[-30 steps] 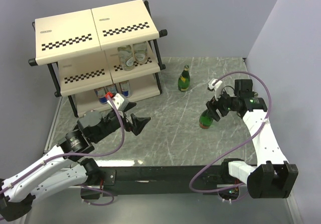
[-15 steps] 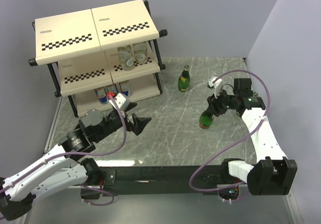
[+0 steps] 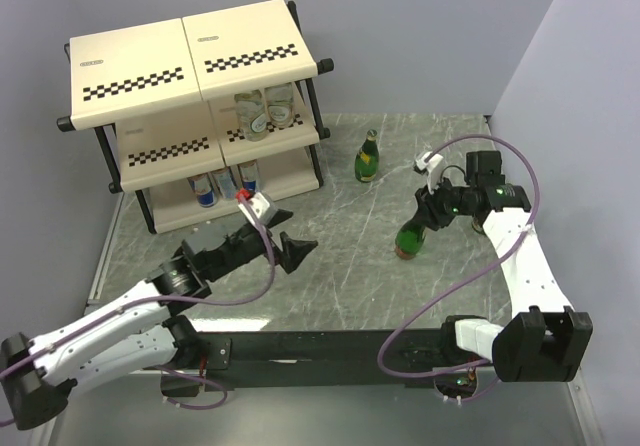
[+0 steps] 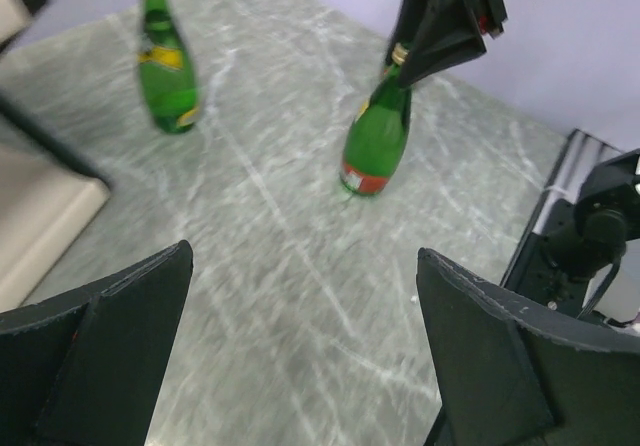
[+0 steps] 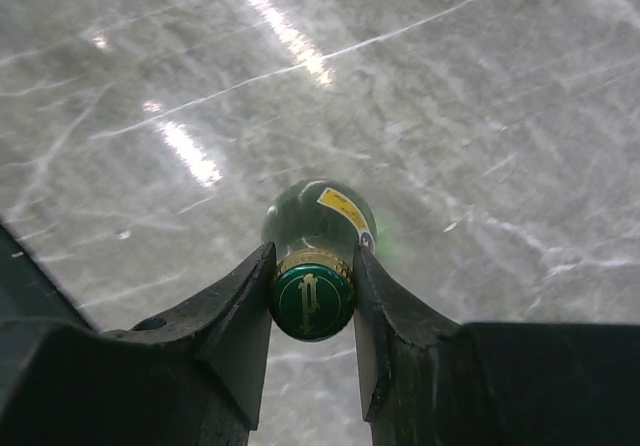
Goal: Place and organize the beverage onto the shelf
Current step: Pick up the drink from the center of the board, then place the drink on the shelf.
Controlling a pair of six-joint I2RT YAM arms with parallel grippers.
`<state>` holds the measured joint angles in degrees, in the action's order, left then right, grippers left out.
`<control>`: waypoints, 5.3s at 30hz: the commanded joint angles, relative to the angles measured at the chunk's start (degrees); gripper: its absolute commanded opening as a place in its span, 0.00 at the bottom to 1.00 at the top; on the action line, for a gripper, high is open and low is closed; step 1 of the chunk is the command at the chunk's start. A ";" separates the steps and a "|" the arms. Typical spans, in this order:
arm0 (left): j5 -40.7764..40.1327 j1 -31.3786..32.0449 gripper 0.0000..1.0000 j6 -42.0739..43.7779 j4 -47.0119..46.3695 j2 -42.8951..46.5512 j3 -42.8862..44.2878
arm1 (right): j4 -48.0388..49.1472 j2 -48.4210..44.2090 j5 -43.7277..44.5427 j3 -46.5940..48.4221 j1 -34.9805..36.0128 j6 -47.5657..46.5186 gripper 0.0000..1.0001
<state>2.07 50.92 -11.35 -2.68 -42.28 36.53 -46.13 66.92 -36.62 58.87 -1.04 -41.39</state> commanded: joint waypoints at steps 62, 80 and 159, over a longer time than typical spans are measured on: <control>11.82 6.39 0.84 14.34 -61.49 -58.62 14.26 | -3.53 -0.82 -3.11 28.93 17.39 25.21 0.00; 5.15 6.48 0.00 11.36 -60.96 -52.82 11.46 | 2.53 -3.02 -2.58 23.13 17.39 29.78 0.53; -11.74 -46.25 0.00 12.59 -6.91 -27.15 58.74 | 24.95 -3.81 -17.87 -4.11 2.36 33.12 0.72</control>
<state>-14.63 7.70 6.09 -1.21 -70.13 90.30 -21.80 62.67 -53.06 54.81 0.99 -7.40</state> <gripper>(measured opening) 0.729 0.720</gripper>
